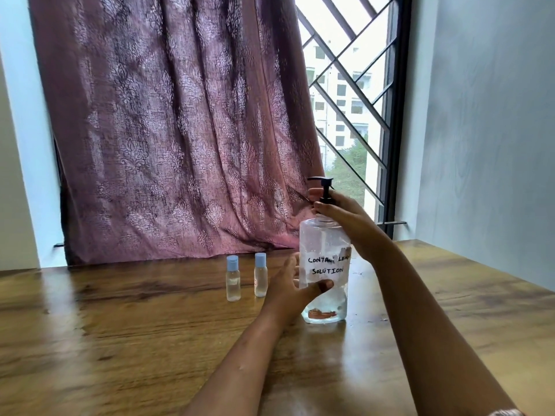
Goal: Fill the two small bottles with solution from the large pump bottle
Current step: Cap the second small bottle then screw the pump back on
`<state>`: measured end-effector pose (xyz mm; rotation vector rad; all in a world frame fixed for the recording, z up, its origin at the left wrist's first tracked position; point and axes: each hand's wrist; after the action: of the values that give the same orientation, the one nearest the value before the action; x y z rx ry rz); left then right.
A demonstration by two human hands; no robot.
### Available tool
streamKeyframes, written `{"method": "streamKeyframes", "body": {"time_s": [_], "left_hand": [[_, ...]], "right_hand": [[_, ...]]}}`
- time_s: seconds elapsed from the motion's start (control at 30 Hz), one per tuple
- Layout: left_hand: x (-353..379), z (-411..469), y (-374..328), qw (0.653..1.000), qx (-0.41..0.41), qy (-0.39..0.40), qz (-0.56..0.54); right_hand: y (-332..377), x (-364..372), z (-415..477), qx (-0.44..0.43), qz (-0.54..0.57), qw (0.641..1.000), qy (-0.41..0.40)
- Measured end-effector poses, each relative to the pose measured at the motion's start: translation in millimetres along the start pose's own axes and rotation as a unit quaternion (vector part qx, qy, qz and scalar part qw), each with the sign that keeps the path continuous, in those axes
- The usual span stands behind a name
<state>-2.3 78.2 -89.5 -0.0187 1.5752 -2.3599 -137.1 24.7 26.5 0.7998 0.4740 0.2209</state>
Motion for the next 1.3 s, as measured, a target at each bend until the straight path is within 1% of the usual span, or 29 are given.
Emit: {"method": "streamKeyframes", "body": {"time_s": [0.07, 0.1, 0.17, 0.23, 0.3, 0.37, 0.43, 0.57, 0.6, 0.67, 0.93, 1.0, 1.07, 1.17, 1.3], "left_hand": [[0, 0, 0, 1.0, 0.001, -0.002, 0.004], [0, 0, 0, 1.0, 0.001, -0.003, 0.004], [1, -1, 0, 1.0, 0.003, -0.005, 0.006], [1, -1, -1, 1.0, 0.007, -0.008, 0.012], [1, -2, -1, 1.0, 0.009, -0.007, 0.01], [1, -3, -2, 1.0, 0.014, -0.007, 0.008], [2, -3, -2, 1.0, 0.016, -0.008, 0.004], [1, -3, -1, 1.0, 0.016, -0.013, 0.01], [1, -3, -1, 1.0, 0.016, -0.014, 0.011], [1, -2, -2, 1.0, 0.017, -0.015, 0.014], [1, -2, -3, 0.999, 0.026, -0.024, 0.013], [1, -3, -4, 0.999, 0.027, -0.027, 0.013], [1, -4, -5, 0.999, 0.03, -0.028, 0.027], [-1, -6, -6, 0.999, 0.025, -0.028, 0.034], [-1, -5, -7, 1.0, 0.015, -0.002, 0.0]], "right_hand": [[0, -3, -1, 0.001, 0.047, 0.999, 0.001], [0, -2, -1, -0.002, 0.046, 0.999, -0.014], [-1, 3, -1, -0.005, 0.003, 0.998, -0.068], [1, 9, 0, 0.007, -0.068, 0.99, -0.126], [4, 12, 1, 0.02, -0.108, 0.983, -0.146], [6, 13, 0, 0.028, -0.102, 0.986, -0.125], [6, 11, -1, 0.023, -0.076, 0.994, -0.081], [2, -2, -4, 0.01, 0.026, 1.0, 0.007], [2, -4, -5, 0.008, 0.04, 0.999, 0.011], [1, -1, -5, -0.002, 0.033, 0.999, -0.01], [-1, 14, 0, -0.031, -0.064, 0.992, -0.103], [-1, 14, 0, -0.039, -0.079, 0.99, -0.107], [-2, 9, -1, -0.034, -0.073, 0.993, -0.081], [-4, 1, -2, -0.012, -0.009, 1.0, -0.014], [-6, -2, -4, 0.003, 0.065, 0.997, 0.034]]}}
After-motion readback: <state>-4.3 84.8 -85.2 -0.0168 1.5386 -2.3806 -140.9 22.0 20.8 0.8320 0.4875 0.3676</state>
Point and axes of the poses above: each hand's wrist, its own z-axis towards the middle knuckle, its own x-axis out of the palm, y = z × x, and after that the axes turned 8 degrees about -z, right-handed
